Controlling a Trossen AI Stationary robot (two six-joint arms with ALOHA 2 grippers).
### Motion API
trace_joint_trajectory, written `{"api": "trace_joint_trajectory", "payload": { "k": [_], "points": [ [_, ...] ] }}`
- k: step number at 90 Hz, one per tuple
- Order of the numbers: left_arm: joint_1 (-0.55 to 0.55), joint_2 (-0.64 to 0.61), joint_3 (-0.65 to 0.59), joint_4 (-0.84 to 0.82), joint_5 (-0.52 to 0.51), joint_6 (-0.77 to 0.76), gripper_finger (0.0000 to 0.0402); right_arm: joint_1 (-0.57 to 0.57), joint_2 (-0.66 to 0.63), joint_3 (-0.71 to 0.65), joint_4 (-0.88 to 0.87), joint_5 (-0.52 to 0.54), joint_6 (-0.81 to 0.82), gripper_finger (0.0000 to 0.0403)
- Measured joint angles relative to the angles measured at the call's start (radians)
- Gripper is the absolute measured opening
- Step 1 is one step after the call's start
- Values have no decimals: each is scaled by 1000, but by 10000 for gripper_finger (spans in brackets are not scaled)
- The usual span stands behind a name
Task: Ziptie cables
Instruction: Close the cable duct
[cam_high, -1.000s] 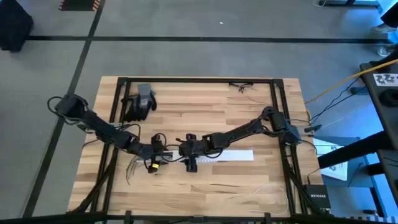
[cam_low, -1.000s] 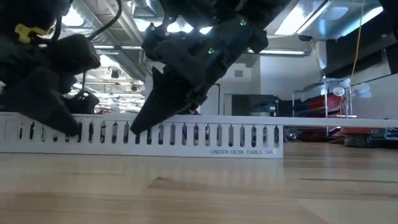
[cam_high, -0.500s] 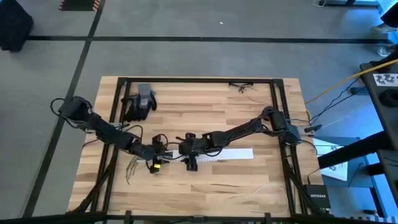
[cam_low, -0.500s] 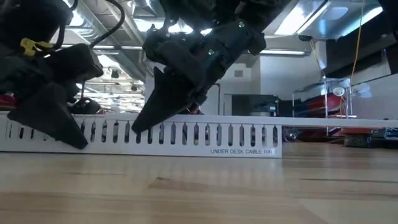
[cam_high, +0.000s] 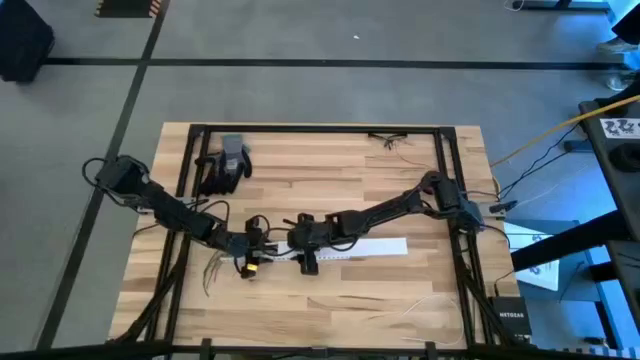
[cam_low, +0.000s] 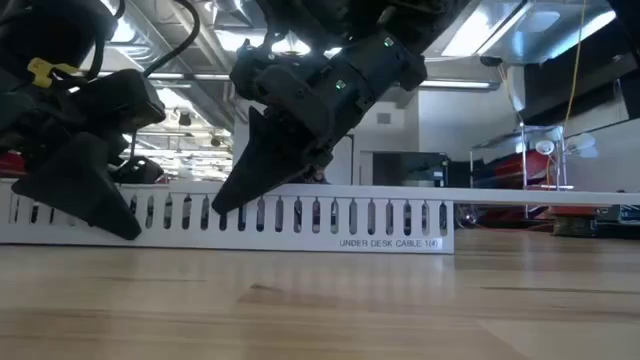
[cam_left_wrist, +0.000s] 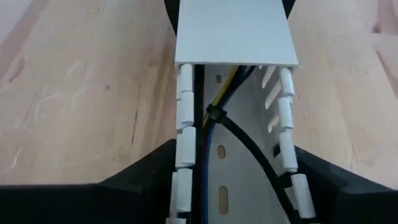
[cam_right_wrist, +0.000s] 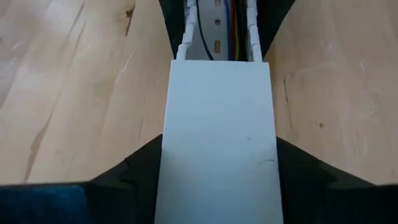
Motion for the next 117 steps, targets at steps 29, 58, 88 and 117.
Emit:
{"api": "trace_joint_trajectory", "payload": {
  "k": [29,58,88,117],
  "points": [
    [1,0,0,4,-6,-5,235,2,1,2,-4,5,4,229],
    [3,2,5,11,-33,-19,229,3,-22,7,-95,55,29,229],
    [13,2,4,29,-21,-14,257,-2,-31,10,-92,74,40,229],
    [43,-45,8,33,77,-20,287,-2,-32,12,-109,85,33,229]
  ]
}}
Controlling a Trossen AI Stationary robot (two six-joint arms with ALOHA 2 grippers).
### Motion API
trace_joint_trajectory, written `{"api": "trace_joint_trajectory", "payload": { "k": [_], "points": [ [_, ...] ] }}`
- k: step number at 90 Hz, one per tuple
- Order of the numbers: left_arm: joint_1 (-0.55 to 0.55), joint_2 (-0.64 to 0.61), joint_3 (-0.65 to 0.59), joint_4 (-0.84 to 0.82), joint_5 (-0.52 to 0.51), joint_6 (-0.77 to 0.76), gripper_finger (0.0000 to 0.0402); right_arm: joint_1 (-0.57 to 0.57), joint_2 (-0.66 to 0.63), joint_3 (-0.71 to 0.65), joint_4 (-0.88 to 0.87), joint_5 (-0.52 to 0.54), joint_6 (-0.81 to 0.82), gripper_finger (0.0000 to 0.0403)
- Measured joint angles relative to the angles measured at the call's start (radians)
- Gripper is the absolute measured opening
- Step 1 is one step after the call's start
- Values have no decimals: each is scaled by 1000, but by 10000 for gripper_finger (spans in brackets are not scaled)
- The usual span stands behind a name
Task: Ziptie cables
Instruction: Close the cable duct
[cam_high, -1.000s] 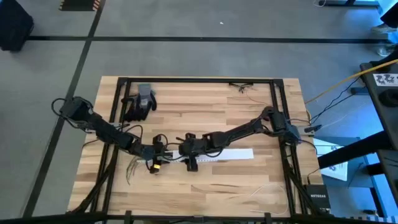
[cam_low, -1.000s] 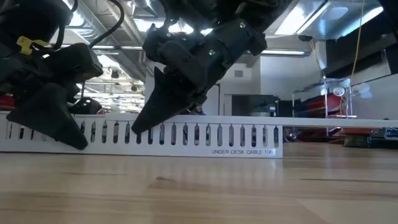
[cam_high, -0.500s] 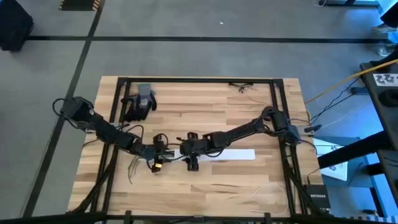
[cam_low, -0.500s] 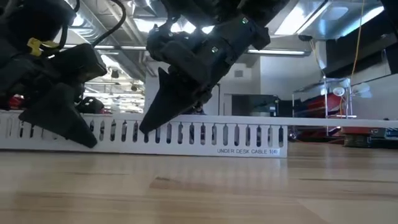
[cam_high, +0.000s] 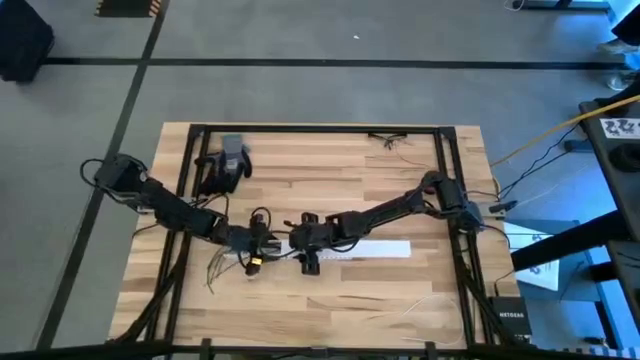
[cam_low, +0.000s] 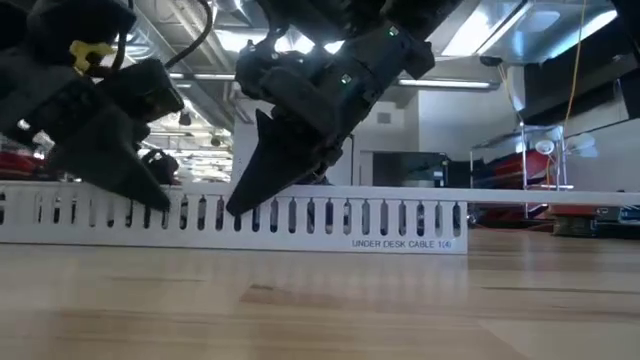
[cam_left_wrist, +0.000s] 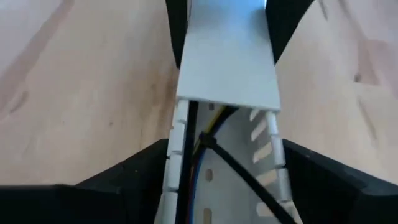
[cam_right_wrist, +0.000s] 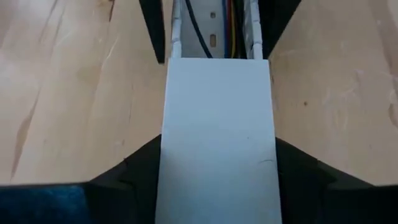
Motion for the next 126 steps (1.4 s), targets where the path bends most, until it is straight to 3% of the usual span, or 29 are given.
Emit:
{"api": "trace_joint_trajectory", "payload": {
  "k": [11,32,46,66,99,126],
  "points": [
    [-1,7,0,-8,4,6,279,0,0,0,2,0,-4,229],
    [0,9,-1,-13,-16,20,211,0,0,-1,16,-18,-2,229],
    [10,9,-2,-11,-16,23,196,-2,0,-1,20,-50,-1,229],
    [8,10,-2,-9,-13,37,209,-2,-1,-2,21,-47,-2,229],
    [12,12,-4,14,47,37,276,-1,-2,-2,24,-44,-7,229],
    [13,12,-3,61,48,44,280,-1,-2,-2,24,-43,-8,229]
  ]
}}
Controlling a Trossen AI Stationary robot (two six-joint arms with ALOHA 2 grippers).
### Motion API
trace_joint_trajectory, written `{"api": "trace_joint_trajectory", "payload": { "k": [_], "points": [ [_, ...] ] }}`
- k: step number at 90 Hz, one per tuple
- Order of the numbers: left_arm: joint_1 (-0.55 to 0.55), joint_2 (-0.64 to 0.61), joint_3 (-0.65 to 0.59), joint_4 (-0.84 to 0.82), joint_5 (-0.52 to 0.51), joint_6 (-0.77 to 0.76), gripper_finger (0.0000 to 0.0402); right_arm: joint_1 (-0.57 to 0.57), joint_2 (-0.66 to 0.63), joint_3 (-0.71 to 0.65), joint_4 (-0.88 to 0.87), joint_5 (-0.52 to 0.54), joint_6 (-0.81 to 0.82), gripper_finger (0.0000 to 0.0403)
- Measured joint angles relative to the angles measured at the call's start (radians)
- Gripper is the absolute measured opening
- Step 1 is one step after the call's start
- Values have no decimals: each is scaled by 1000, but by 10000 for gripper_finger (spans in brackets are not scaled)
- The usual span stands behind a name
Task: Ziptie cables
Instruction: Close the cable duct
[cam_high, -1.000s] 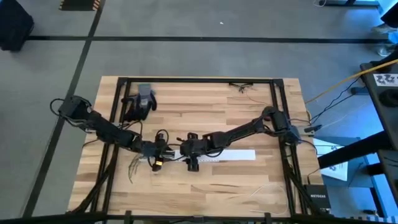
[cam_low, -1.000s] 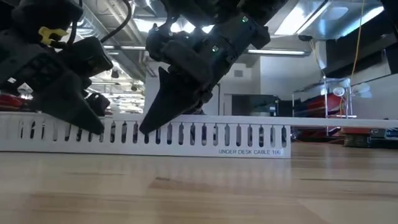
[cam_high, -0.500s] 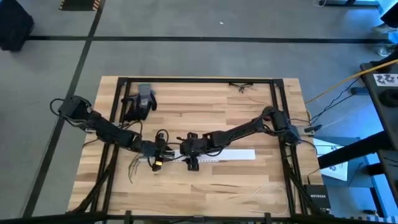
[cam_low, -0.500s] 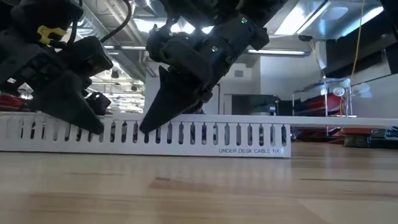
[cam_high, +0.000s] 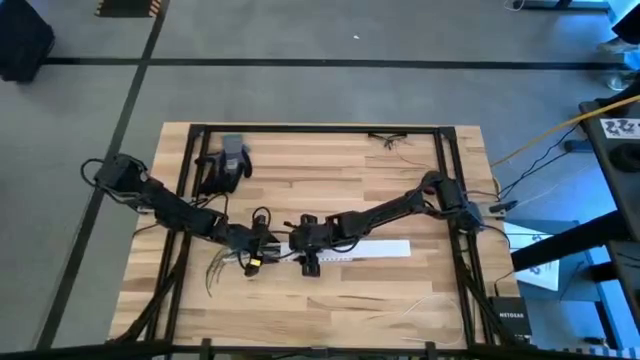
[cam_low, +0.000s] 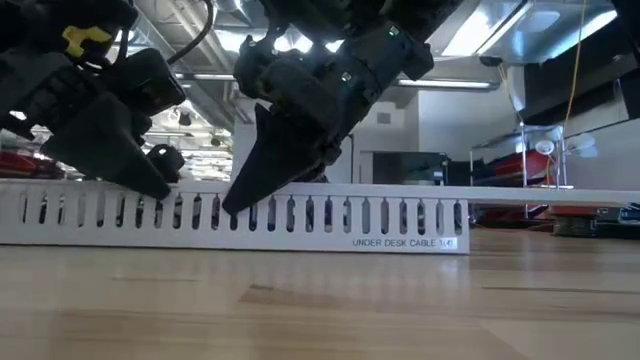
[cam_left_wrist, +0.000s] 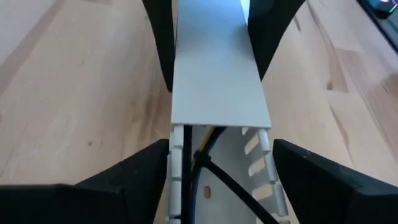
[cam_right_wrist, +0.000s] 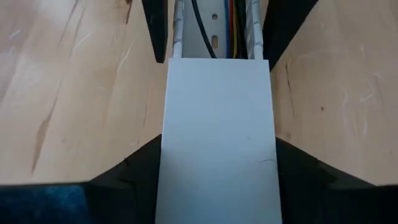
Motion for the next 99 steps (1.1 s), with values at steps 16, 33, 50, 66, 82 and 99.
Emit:
{"api": "trace_joint_trajectory", "payload": {
  "k": [16,33,50,66,82,99],
  "points": [
    [0,11,0,-5,0,12,254,0,0,0,9,0,0,229],
    [0,49,2,11,-10,1,210,0,0,-1,22,-3,6,229],
    [-2,89,4,86,-20,16,199,2,7,-1,42,-3,24,229],
    [-14,144,34,98,-10,45,217,4,21,-1,58,-19,35,229],
    [-14,166,54,105,6,72,247,5,23,-1,56,-27,28,229],
    [7,159,86,44,-12,103,282,-4,31,5,98,16,40,229]
  ]
}}
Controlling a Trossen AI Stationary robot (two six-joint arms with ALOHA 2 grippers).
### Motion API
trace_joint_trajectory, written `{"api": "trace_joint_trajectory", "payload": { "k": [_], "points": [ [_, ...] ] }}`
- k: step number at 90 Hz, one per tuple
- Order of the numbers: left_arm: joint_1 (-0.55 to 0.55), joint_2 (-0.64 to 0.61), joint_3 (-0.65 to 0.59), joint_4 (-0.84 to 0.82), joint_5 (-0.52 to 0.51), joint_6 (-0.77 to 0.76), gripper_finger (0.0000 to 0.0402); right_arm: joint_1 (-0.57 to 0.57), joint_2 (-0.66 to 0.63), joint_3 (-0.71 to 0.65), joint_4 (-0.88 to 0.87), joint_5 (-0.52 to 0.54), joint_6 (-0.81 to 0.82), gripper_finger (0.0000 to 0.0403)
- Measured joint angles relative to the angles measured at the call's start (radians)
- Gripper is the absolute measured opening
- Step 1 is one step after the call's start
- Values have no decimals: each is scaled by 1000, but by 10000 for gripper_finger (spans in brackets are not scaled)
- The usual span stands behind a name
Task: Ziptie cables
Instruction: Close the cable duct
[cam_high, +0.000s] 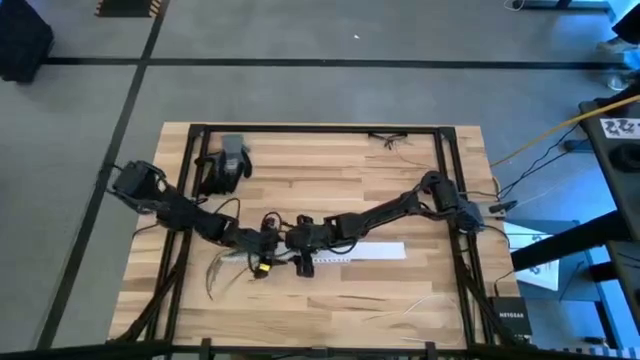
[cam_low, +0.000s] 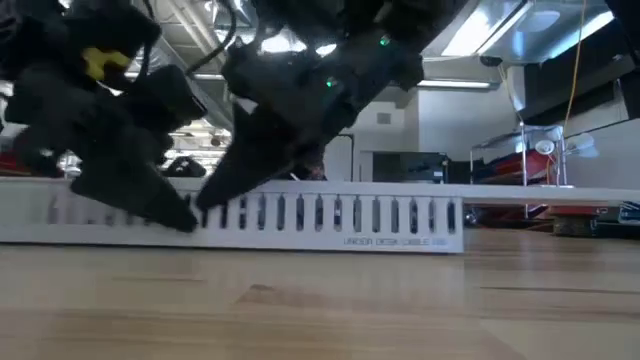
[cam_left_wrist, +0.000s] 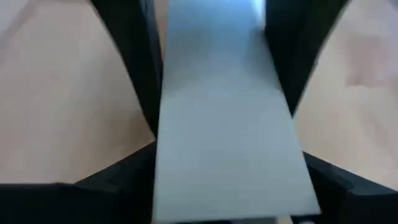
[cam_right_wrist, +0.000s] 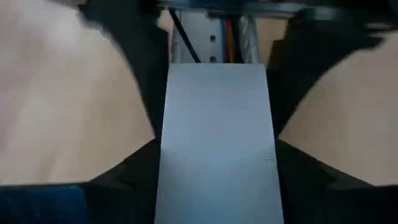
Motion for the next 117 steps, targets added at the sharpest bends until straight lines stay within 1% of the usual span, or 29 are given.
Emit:
{"api": "trace_joint_trajectory", "payload": {
  "k": [14,19,38,46,52,60,71,92,117],
  "points": [
    [-3,-67,27,-140,20,-5,289,5,-2,0,-22,10,-4,229],
    [-3,-105,46,-221,20,-18,289,4,-2,0,-28,8,-6,229],
    [-15,-299,129,-615,20,-91,290,4,-5,1,-61,13,-13,229],
    [-32,-361,135,-718,5,-134,290,4,-5,0,-65,13,-21,229],
    [-47,-384,128,-771,-10,-167,290,4,-5,0,-66,13,-28,229],
    [-76,-388,96,-721,-27,-201,290,4,-5,0,-66,11,-32,229],
    [-105,-361,36,-602,-90,-201,290,4,-5,-1,-66,10,-34,229],
    [-109,-339,-24,-538,-110,-219,290,4,-5,-2,-64,11,-33,229],
    [-109,-331,-137,-239,-124,-216,290,4,-4,-4,-45,11,-33,229]
  ]
}}
